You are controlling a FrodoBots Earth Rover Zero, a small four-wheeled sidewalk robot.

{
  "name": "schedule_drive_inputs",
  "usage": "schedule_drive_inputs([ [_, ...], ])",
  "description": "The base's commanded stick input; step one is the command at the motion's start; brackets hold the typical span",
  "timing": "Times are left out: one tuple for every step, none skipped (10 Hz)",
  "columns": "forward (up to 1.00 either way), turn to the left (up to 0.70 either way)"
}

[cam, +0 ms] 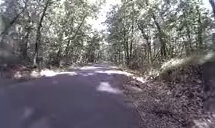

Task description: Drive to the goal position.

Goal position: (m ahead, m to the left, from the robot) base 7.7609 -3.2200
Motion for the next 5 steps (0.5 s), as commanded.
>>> schedule_drive_inputs([
  [0.70, 0.00],
  [0.70, 0.00],
  [0.70, 0.00],
  [0.70, 0.00],
  [0.70, 0.00],
])
